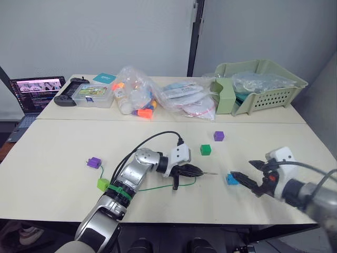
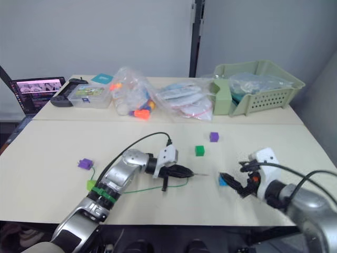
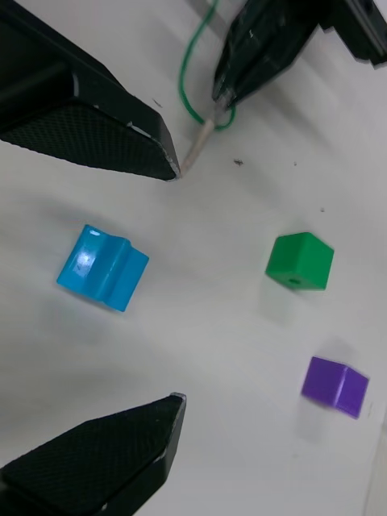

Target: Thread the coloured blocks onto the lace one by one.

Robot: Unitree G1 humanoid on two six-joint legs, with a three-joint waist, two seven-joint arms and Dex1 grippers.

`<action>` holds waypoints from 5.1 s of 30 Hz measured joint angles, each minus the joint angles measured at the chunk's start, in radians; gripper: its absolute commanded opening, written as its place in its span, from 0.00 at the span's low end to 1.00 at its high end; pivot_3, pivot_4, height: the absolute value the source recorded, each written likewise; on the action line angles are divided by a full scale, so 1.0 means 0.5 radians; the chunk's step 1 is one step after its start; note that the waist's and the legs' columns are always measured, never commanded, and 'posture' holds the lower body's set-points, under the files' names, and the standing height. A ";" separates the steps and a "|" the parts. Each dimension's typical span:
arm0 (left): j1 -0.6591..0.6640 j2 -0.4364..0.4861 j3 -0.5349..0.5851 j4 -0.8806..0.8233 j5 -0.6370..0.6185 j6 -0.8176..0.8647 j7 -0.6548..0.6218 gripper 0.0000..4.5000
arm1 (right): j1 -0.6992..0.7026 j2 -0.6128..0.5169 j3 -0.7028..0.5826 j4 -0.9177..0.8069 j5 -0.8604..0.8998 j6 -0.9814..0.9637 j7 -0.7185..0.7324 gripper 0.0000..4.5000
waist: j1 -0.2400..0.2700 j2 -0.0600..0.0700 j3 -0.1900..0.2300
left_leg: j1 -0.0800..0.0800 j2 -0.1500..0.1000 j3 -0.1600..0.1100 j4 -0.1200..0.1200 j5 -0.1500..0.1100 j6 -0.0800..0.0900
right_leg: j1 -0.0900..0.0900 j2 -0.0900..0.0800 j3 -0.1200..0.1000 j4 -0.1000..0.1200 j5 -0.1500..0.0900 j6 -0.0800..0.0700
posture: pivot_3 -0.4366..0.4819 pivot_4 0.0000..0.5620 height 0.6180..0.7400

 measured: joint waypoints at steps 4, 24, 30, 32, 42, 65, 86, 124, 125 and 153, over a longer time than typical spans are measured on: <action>0.059 0.014 0.010 -0.073 0.000 0.011 0.047 0.00 | -0.064 -0.498 0.157 0.185 -0.169 -0.300 0.425 0.99 | 0.001 0.000 0.000 | 0.007 0.000 0.002 -0.002 -0.001 0.001 | 0.007 -0.001 0.000 -0.005 -0.001 0.002 | 0.48 0.27 0.98; 0.315 -0.089 -0.128 -0.518 0.076 0.236 0.407 0.00 | -1.001 -0.493 1.445 1.092 -1.257 -1.460 1.341 0.99 | 0.007 0.000 0.000 | 0.004 -0.001 0.002 -0.002 -0.001 0.001 | 0.006 -0.004 0.001 -0.012 0.002 0.004 | 0.48 0.27 0.98; 0.315 -0.097 -0.160 -0.517 0.077 0.256 0.428 0.00 | -1.064 -0.432 1.466 1.178 -1.354 -1.493 1.349 0.66 | 0.006 0.000 0.000 | 0.004 -0.001 0.002 -0.002 -0.001 0.001 | 0.007 -0.004 0.001 -0.012 0.002 0.003 | 0.48 0.27 0.98; 0.314 -0.099 -0.169 -0.517 0.078 0.256 0.428 0.00 | -1.066 -0.410 1.467 1.182 -1.362 -1.494 1.353 0.52 | 0.006 0.000 0.000 | 0.004 -0.001 0.002 -0.002 -0.001 0.001 | 0.007 -0.004 0.001 -0.012 0.002 0.003 | 0.48 0.27 0.98; 0.292 -0.105 -0.194 -0.503 0.081 0.256 0.430 0.00 | -1.064 -0.398 1.467 1.169 -1.372 -1.480 1.381 0.29 | 0.006 0.000 0.000 | 0.004 -0.001 0.002 -0.002 -0.001 0.001 | 0.007 -0.004 0.001 -0.012 0.002 0.003 | 0.48 0.27 0.98; 0.108 -0.308 -0.285 -0.178 0.193 0.310 0.471 0.00 | -1.018 -0.369 1.456 0.994 -1.364 -1.275 1.360 0.29 | 0.006 0.000 0.000 | 0.004 -0.002 0.001 -0.002 -0.001 0.001 | 0.007 -0.004 0.001 -0.011 0.002 0.004 | 0.48 0.27 0.98; -0.025 -0.508 -0.223 0.261 0.230 0.068 0.504 0.44 | -0.985 -0.360 1.424 0.935 -1.358 -1.154 1.304 0.29 | 0.006 0.000 0.000 | 0.004 -0.002 0.002 -0.002 -0.001 0.001 | 0.007 -0.004 0.001 -0.012 0.003 0.004 | 0.48 0.27 0.98; -0.215 -0.492 -0.160 0.511 0.253 -0.017 0.415 0.00 | -0.883 -0.249 1.328 0.817 -1.346 -0.970 1.109 0.29 | 0.007 0.000 0.000 | 0.005 -0.002 0.002 -0.001 -0.001 0.001 | 0.008 -0.004 0.001 -0.012 0.003 0.004 | 0.48 0.27 0.98; -0.216 -0.500 -0.154 0.527 0.253 -0.030 0.418 0.00 | -0.876 -0.249 1.321 0.810 -1.347 -0.953 1.106 0.29 | 0.010 0.000 0.000 | 0.005 -0.003 0.001 -0.001 -0.001 0.001 | 0.009 -0.004 0.001 -0.012 0.003 0.005 | 0.48 0.27 0.98; -0.211 -0.296 -0.098 0.203 0.205 -0.025 0.175 1.00 | -0.512 -0.412 0.707 0.539 -0.981 -0.554 1.059 0.99 | 0.064 0.000 0.000 | -0.003 -0.003 -0.001 0.001 -0.001 0.001 | 0.006 -0.005 -0.001 -0.013 0.003 0.005 | 0.48 0.27 0.98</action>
